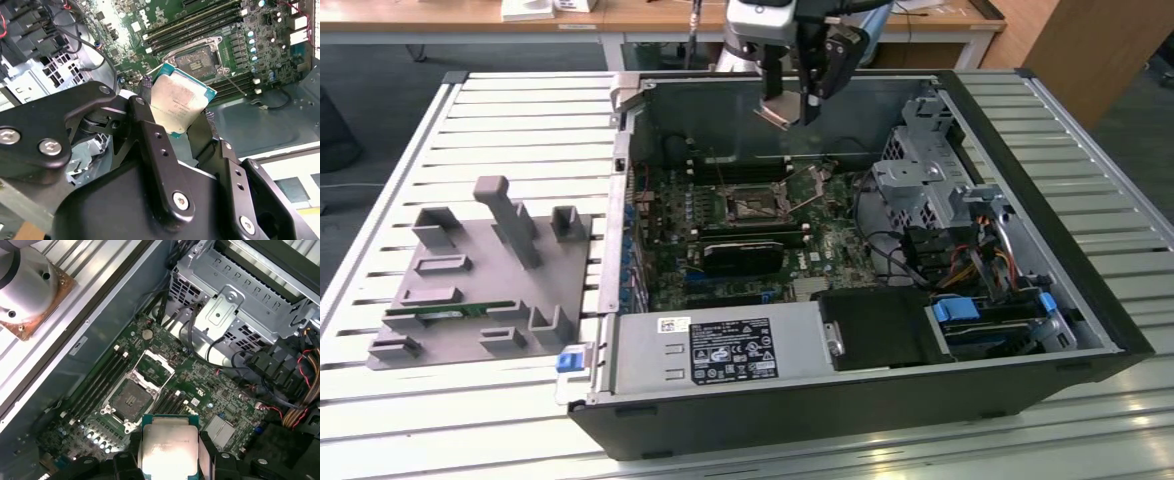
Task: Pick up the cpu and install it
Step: 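Place the cpu into insertion slot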
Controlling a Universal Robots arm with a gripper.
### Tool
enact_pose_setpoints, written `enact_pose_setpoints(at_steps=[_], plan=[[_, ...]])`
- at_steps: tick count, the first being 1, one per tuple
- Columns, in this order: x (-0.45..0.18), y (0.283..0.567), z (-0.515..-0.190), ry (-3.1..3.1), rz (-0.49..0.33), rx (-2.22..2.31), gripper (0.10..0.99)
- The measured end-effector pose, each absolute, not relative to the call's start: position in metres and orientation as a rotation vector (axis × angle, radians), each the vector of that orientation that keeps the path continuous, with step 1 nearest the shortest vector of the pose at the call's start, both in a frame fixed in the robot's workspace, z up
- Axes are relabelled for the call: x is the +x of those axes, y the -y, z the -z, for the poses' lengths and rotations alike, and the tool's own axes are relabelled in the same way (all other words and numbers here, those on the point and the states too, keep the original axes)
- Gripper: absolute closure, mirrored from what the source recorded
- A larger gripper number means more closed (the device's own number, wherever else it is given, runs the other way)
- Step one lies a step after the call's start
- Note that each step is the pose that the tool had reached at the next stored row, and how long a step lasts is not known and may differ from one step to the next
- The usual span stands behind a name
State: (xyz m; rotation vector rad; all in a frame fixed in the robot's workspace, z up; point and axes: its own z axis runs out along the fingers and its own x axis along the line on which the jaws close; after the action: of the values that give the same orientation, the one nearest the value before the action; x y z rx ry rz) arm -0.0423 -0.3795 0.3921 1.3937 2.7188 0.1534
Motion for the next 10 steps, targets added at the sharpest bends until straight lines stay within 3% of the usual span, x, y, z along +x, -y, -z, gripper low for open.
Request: enact_pose_setpoints(at_steps=[10], plan=[[-0.0423,0.3793,-0.3921,-2.662,-0.148,1.492,0.553]])
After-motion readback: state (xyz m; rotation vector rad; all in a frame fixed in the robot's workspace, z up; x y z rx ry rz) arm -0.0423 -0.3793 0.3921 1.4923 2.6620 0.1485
